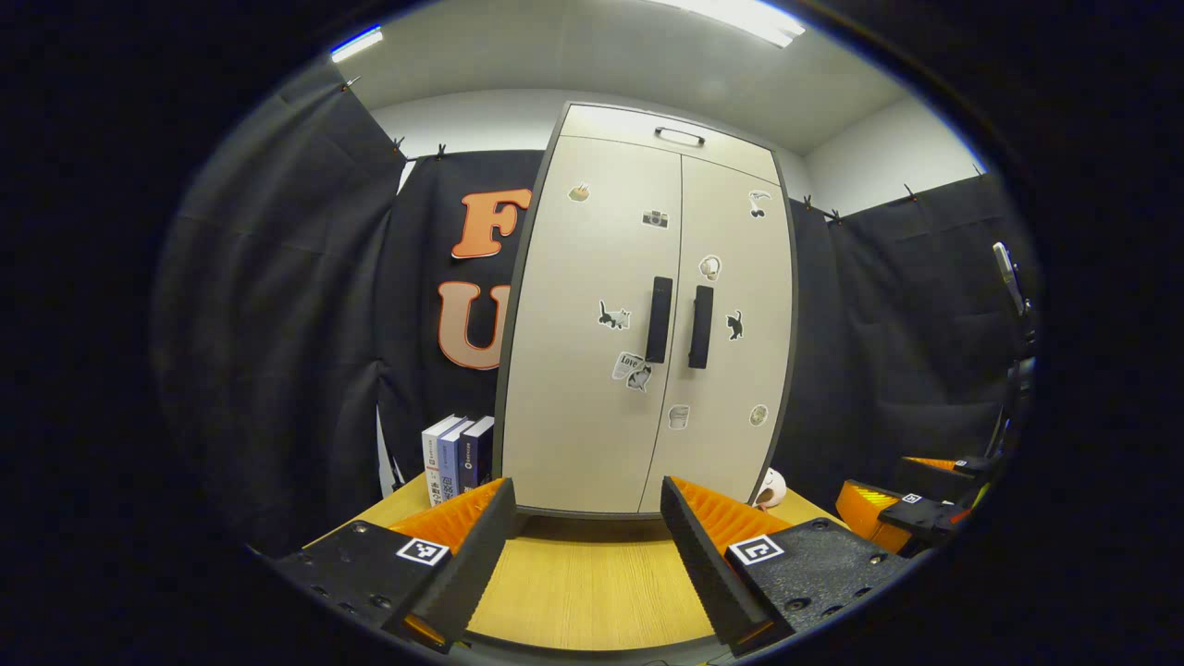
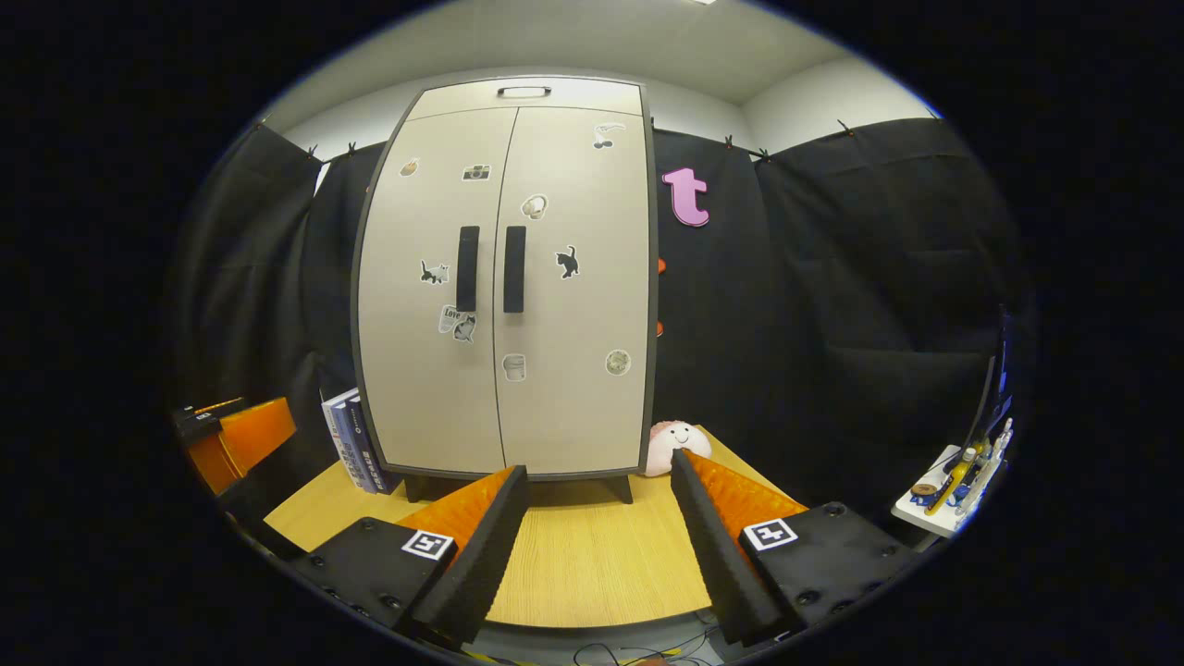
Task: Open the right door of the double-door shoe cabinet with the right hand, and open the left door with the left hand.
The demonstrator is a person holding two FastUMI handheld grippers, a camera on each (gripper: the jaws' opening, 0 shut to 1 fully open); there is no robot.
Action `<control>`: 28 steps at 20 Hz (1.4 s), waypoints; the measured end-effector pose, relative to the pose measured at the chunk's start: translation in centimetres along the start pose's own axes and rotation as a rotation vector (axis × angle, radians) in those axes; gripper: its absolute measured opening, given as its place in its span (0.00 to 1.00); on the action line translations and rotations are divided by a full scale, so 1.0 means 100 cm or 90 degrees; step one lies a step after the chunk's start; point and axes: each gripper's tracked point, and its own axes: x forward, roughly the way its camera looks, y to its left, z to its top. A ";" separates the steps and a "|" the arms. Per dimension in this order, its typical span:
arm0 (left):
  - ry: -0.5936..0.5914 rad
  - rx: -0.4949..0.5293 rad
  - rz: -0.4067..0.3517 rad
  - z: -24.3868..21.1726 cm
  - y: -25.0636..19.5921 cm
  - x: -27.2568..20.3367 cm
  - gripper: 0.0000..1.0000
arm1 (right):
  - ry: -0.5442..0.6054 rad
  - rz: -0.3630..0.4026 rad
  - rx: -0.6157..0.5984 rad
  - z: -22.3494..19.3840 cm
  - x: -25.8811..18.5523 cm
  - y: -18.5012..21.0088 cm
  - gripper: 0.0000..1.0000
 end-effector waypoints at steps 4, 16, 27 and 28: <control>0.004 -0.005 0.002 -0.001 0.003 -0.001 0.95 | 0.012 0.005 -0.035 0.003 0.005 0.005 0.98; 0.019 0.003 0.005 -0.009 0.016 0.007 0.95 | -0.026 0.067 -0.012 0.093 0.080 0.047 0.98; 0.025 0.008 0.018 -0.016 0.032 0.026 0.95 | -0.034 0.086 -0.010 0.158 0.189 0.092 0.98; 0.025 0.006 0.018 -0.016 0.033 0.028 0.95 | -0.039 0.084 -0.018 0.164 0.198 0.095 0.98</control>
